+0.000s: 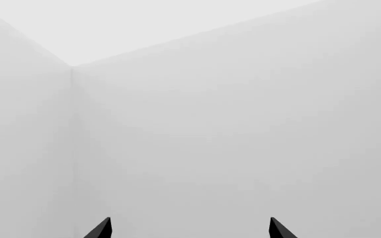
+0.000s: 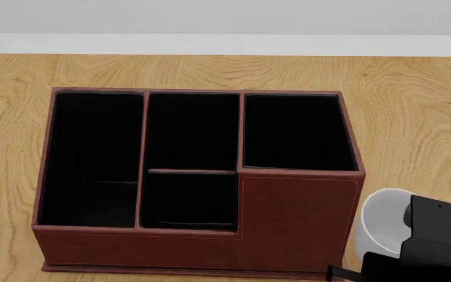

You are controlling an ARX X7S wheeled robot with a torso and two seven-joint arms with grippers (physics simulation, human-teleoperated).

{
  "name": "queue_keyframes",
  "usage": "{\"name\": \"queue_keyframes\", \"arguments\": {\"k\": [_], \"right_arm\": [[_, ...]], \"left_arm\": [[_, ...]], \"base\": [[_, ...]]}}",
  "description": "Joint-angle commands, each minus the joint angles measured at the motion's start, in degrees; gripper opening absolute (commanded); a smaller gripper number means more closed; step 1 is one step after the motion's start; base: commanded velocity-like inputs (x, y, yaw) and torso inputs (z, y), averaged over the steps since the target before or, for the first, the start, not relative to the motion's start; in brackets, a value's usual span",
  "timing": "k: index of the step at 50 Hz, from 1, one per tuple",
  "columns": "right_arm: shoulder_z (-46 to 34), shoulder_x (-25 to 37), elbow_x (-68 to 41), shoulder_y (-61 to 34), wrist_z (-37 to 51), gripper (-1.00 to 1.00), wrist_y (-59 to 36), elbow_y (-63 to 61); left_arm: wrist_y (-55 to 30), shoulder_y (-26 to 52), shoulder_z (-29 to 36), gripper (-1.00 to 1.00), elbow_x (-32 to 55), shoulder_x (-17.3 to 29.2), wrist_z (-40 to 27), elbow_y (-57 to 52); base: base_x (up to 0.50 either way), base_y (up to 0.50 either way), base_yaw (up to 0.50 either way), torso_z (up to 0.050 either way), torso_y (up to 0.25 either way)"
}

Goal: Pick up the white mug and place it to the right of the caddy.

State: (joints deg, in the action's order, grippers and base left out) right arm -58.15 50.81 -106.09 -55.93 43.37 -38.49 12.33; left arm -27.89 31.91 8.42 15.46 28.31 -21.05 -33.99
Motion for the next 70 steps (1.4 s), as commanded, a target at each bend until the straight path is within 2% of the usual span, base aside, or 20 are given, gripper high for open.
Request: {"name": "queue_keyframes", "arguments": {"k": [1,70], "right_arm": [[0.1,-1.4,1.7,-0.7,-0.7,-1.0,-0.6,1.5],[-2.1,-5.0,5.1,0.8,-6.2,-1.0,-0.5,9.6]], "left_arm": [[0.1,-0.1,-0.1,1.0,0.1,0.2,-0.1,0.1],[2.1,-0.5,0.9,1.0,-0.1,0.1,-0.2,2.5]], "base": [[0.0,0.0,0.0,0.0,0.01],[0.0,0.0,0.0,0.0,0.0]]}}
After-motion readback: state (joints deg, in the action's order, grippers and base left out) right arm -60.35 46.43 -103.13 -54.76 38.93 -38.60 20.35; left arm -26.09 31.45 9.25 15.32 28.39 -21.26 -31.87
